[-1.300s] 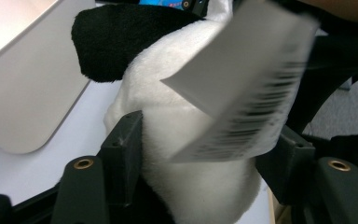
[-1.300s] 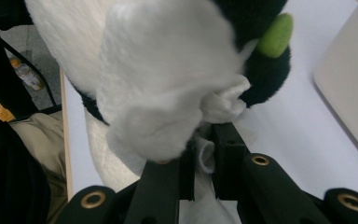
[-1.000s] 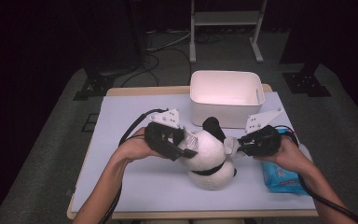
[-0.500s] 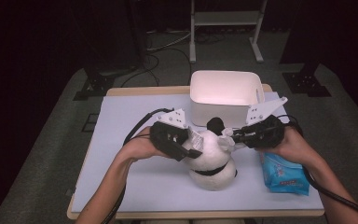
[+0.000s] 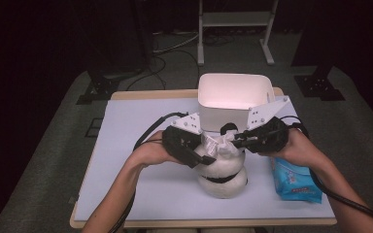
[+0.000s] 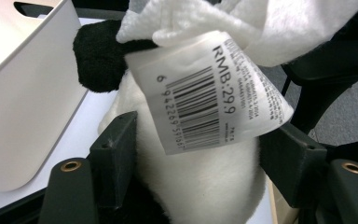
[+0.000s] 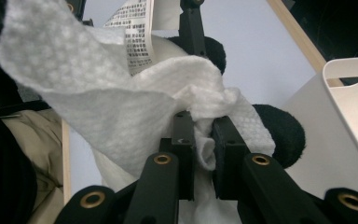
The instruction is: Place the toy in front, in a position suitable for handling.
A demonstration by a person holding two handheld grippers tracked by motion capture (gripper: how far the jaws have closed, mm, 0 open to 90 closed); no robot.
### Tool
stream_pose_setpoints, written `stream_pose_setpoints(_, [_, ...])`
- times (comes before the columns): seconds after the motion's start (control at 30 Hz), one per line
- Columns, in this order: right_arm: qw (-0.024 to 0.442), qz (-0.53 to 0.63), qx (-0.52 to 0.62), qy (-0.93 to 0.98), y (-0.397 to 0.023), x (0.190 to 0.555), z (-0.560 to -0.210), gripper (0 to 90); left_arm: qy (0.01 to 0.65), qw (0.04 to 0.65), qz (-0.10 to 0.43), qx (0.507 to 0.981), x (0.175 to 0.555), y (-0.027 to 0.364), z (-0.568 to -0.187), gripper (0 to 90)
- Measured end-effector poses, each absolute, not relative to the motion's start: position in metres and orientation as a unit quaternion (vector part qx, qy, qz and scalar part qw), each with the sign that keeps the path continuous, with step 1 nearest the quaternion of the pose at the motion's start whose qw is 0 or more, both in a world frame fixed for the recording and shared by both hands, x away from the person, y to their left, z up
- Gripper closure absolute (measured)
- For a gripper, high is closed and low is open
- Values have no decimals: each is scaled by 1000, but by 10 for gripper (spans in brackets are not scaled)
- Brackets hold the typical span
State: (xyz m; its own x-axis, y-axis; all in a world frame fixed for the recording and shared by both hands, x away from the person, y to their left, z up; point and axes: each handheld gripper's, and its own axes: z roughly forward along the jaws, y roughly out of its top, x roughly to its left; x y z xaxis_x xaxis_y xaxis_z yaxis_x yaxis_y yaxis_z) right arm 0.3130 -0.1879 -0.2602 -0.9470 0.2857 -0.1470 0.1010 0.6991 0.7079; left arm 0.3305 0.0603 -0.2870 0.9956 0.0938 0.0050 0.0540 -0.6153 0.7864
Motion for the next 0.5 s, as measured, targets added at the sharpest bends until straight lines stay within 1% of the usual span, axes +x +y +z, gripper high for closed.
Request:
stream_pose_setpoints(0.1, [125,366,107,916,-189,314,-264,807,46,439,26,897,330,61,-287,270])
stream_pose_setpoints(0.33, [122,370,116,914,-196,314,-267,809,54,444,28,894,330,67,-289,226])
stream_pose_setpoints(0.5, [122,371,121,913,-200,313,-268,809,56,453,29,889,330,74,-293,225])
